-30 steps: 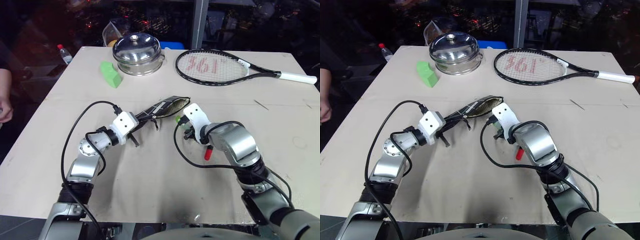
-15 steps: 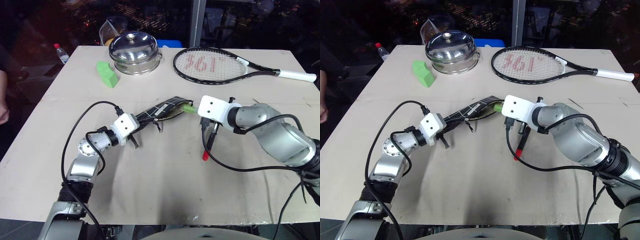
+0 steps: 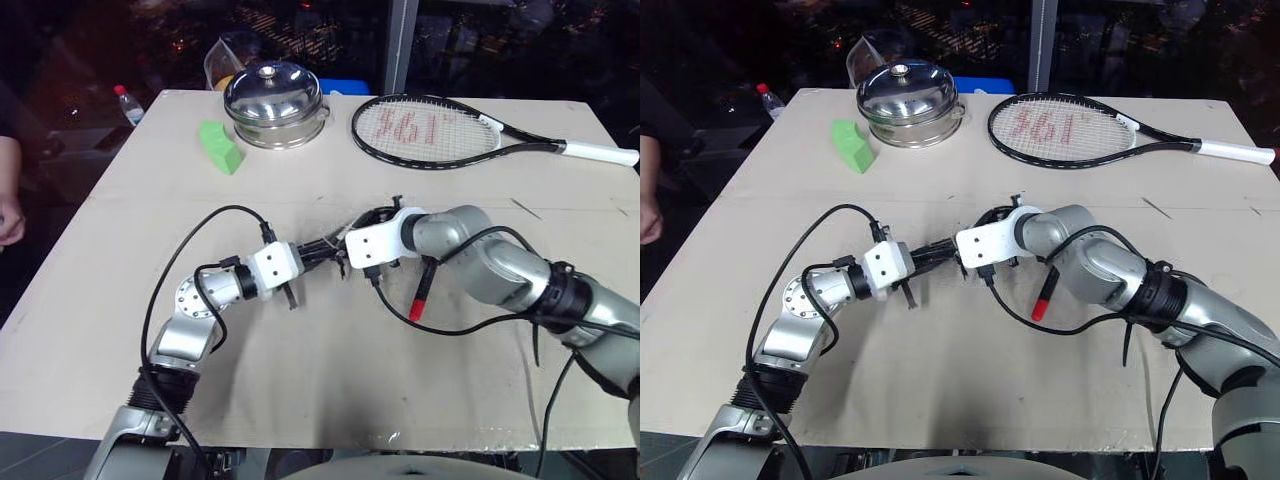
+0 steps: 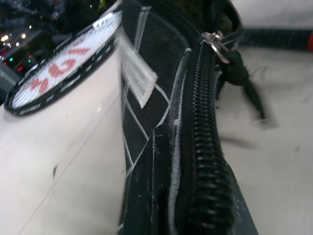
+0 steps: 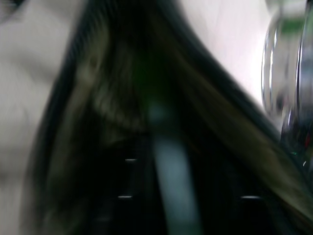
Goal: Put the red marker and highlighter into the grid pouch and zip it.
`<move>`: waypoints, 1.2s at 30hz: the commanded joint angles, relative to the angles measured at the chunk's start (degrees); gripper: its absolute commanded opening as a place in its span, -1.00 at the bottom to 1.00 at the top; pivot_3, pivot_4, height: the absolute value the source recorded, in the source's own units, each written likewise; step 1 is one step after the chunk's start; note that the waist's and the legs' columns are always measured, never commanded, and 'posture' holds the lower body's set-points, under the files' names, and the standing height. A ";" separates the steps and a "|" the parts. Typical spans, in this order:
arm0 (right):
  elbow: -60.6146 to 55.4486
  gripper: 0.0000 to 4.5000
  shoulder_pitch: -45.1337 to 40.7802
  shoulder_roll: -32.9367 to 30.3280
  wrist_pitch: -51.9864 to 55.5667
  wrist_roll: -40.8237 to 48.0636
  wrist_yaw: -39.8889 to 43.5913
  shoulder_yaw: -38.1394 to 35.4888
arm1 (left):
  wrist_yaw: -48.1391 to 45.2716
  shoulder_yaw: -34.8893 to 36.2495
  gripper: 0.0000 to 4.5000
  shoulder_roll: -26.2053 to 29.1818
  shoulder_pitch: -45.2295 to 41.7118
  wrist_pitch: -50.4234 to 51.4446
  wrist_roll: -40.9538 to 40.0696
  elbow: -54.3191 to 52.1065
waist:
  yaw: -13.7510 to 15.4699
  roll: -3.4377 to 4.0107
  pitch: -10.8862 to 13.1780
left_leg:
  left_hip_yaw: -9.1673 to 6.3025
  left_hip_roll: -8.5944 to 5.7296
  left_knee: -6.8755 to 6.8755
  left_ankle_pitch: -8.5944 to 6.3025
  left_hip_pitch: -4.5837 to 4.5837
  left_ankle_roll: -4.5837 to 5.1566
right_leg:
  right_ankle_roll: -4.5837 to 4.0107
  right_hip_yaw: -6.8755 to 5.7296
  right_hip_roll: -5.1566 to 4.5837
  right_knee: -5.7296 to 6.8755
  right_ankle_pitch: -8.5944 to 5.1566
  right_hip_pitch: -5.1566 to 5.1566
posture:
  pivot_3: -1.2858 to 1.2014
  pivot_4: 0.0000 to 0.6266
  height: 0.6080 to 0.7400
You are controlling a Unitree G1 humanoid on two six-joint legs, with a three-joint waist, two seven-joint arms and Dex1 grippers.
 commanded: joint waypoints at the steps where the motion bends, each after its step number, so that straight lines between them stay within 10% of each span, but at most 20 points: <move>1: -1.36 0.62 2.30 -3.19 -6.60 2.01 2.54 -8.13 | 0.62 1.13 -1.00 0.83 0.02 2.66 -1.09 -2.00 | 0.06 0.00 0.00 | 0.00 0.00 0.01 0.00 0.00 0.00 | 0.00 0.00 0.00 0.00 0.00 0.00 | 0.03 -0.52 1.00; 3: -4.35 0.99 6.29 -4.59 -4.95 12.44 7.58 -16.67 | 0.82 1.69 -1.00 1.60 -0.07 3.10 -0.61 -0.62 | 0.27 -0.02 0.00 | -0.06 -0.02 0.01 0.00 -0.01 0.00 | 0.01 -0.05 -0.01 -0.01 0.00 0.04 | 0.03 -0.52 1.00; 8: -6.90 0.99 11.99 -10.38 -1.10 40.24 27.23 -36.01 | 1.58 2.98 -1.00 2.81 -1.67 3.23 -0.09 3.32 | 0.14 -0.02 0.02 | -0.07 -0.01 0.03 -0.12 0.08 0.20 | 0.00 -0.03 0.00 0.01 0.01 0.12 | 0.03 -0.52 1.00; 13: 3.31 0.99 13.00 -16.09 -21.23 30.01 37.34 -31.91 | 2.92 4.34 -1.00 4.57 -1.85 2.45 0.61 4.83 | -0.29 -0.02 0.02 | -0.05 0.05 -0.03 -0.14 0.36 0.23 | -0.02 0.03 0.01 0.01 -0.01 0.27 | 0.03 -0.52 1.00; 23: 33.92 0.99 3.81 -5.78 -53.58 13.28 41.10 -19.88 | 5.04 5.65 -1.00 5.79 1.68 2.99 0.80 1.35 | -0.13 0.09 0.20 | 0.58 0.09 -0.06 -0.01 0.73 0.01 | -0.01 0.52 0.13 0.31 -0.02 0.25 | 0.03 -0.52 1.00; 33: 42.39 -0.87 1.21 -0.58 -52.13 13.60 45.60 -19.46 | 6.90 5.48 -1.00 5.00 5.43 3.78 0.84 -2.54 | -0.75 0.05 0.19 | 0.82 0.27 -0.05 -0.07 1.01 0.11 | -0.05 0.95 -0.02 0.51 0.00 0.28 | 0.03 -0.52 1.00; 36: 31.21 -0.92 5.96 -2.96 -39.19 18.67 44.59 -23.69 | 7.06 5.42 -1.00 4.66 5.90 3.76 0.56 -3.03 | -0.48 0.06 0.20 | 0.77 0.33 -0.06 -0.04 1.01 0.05 | -0.13 0.97 0.02 0.54 0.04 0.27 | 0.03 -0.52 1.00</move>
